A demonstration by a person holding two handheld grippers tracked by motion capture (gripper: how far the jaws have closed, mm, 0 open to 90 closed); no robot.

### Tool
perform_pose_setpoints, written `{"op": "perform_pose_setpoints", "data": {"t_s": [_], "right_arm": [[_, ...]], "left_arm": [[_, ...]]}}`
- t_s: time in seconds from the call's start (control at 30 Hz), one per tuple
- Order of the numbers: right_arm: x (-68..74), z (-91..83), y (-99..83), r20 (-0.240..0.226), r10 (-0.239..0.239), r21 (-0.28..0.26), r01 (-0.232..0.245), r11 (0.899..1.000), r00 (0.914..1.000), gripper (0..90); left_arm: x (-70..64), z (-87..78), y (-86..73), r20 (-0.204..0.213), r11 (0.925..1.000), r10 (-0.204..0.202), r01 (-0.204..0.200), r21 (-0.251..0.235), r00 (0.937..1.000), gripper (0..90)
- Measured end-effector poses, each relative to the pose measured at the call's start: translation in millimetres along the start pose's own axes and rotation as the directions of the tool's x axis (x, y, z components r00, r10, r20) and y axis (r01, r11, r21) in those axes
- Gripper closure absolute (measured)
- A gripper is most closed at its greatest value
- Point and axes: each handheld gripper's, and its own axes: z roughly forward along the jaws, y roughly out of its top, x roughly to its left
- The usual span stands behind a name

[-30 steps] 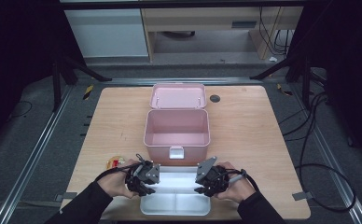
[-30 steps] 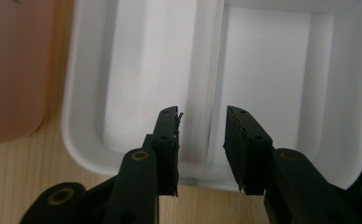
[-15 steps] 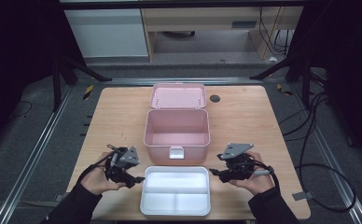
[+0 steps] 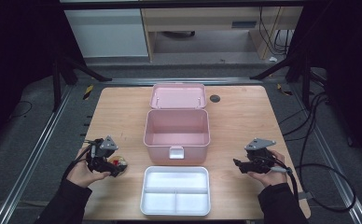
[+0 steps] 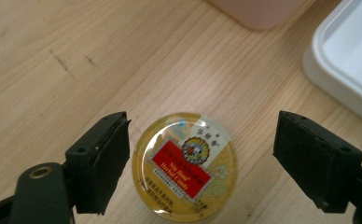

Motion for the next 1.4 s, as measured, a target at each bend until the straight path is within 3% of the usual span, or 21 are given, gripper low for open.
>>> {"op": "perform_pose_setpoints", "data": {"t_s": [0.1,0.2,0.37,0.7,0.9,1.1,1.4], "right_arm": [[-3.1,0.9,-1.7,0.008,0.008,0.002,-0.008,1.000,0.9999,32.5],[-6.0,1.9,-3.1,0.021,0.015,0.008,-0.015,1.000,0.9997,30.9],[-7.4,2.7,-4.2,0.018,0.024,0.019,-0.024,1.000,0.9996,30.1],[-8.1,5.0,-5.7,0.012,0.025,0.041,-0.026,0.999,0.9996,29.2],[-8.3,5.9,-5.5,0.009,0.021,0.045,-0.022,0.999,0.9997,29.1],[-7.7,7.5,-5.2,0.011,0.018,0.050,-0.018,0.999,0.9998,29.2],[-9.2,8.0,-6.3,0.012,0.025,0.052,-0.026,0.998,0.9996,29.5]], "left_arm": [[4.3,5.2,-4.1,-0.006,0.9997,-0.004,0.004,0.025,1.0000,16.1],[7.8,14.9,-9.7,0.031,0.9982,-0.016,0.015,0.059,0.9994,15.4],[8.1,21.3,-10.4,0.049,0.9960,-0.019,0.014,0.088,0.9986,14.3],[15.4,26.3,-13.1,0.031,0.9942,-0.025,0.022,0.105,0.9992,12.0],[18.2,33.5,-16.3,0.060,0.9921,-0.044,0.036,0.120,0.9973,11.3],[17.7,38.5,-15.8,0.067,0.9896,-0.042,0.032,0.140,0.9968,19.0],[16.0,38.3,-13.9,0.047,0.9878,-0.032,0.024,0.154,0.9984,19.7]]}}
